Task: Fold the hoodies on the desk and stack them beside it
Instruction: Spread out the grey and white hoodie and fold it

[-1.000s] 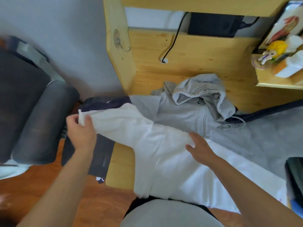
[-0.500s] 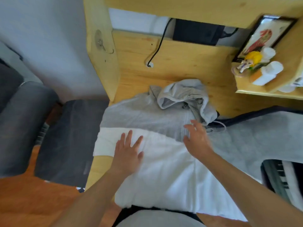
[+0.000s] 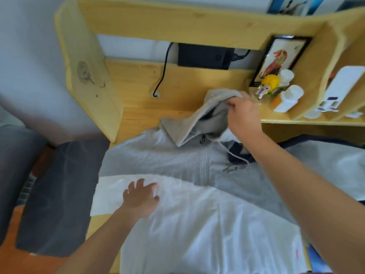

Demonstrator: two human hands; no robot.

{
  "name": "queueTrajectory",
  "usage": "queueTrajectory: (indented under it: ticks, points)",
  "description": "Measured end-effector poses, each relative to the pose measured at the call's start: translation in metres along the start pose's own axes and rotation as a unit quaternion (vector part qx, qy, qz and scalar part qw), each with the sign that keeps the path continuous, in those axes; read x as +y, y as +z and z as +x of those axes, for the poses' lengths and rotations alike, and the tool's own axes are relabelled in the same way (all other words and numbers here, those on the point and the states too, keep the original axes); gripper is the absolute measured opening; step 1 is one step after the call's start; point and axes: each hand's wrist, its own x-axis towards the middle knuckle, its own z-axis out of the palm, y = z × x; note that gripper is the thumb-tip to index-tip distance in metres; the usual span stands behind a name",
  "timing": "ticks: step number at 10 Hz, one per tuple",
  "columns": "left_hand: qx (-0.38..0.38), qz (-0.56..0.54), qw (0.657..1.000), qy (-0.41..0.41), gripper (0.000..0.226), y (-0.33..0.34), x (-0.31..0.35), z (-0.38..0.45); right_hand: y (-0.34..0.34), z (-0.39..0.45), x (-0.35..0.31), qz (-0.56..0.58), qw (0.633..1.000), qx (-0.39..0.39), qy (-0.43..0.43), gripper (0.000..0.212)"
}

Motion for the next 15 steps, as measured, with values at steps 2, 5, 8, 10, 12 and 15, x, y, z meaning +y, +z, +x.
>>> queueTrajectory:
  ticks: [2, 5, 8, 10, 12, 15]
  points:
    - [0.018, -0.750, 0.661, -0.026, 0.039, -0.048, 0.055, -0.014, -0.073, -0.112, 0.002, 0.023, 0.970, 0.029, -0.239, 0.038]
    - [-0.039, -0.742, 0.637, -0.207, 0.037, 0.029, 0.046, -0.015, -0.012, -0.284, 0.107, -0.019, 0.940, -0.278, 0.198, 0.033]
    - [0.105, -0.488, 0.815, -0.295, 0.019, 0.044, 0.027, -0.009, 0.053, -0.222, 0.041, 0.198, 0.790, -0.245, 0.526, 0.028]
    - [0.017, -0.685, 0.680, -0.260, 0.017, 0.048, 0.024, -0.009, 0.069, -0.217, 0.040, 0.152, 0.777, -0.262, 0.551, 0.017]
    - [-0.014, -0.834, 0.542, -0.103, 0.026, 0.040, 0.010, -0.025, 0.041, -0.202, 0.056, 0.342, 0.773, -0.054, 0.531, 0.018]
    - [0.243, -0.467, 0.829, -0.188, 0.020, 0.051, 0.066, -0.035, 0.033, -0.237, 0.043, 0.326, 0.727, -0.131, 0.590, 0.012]
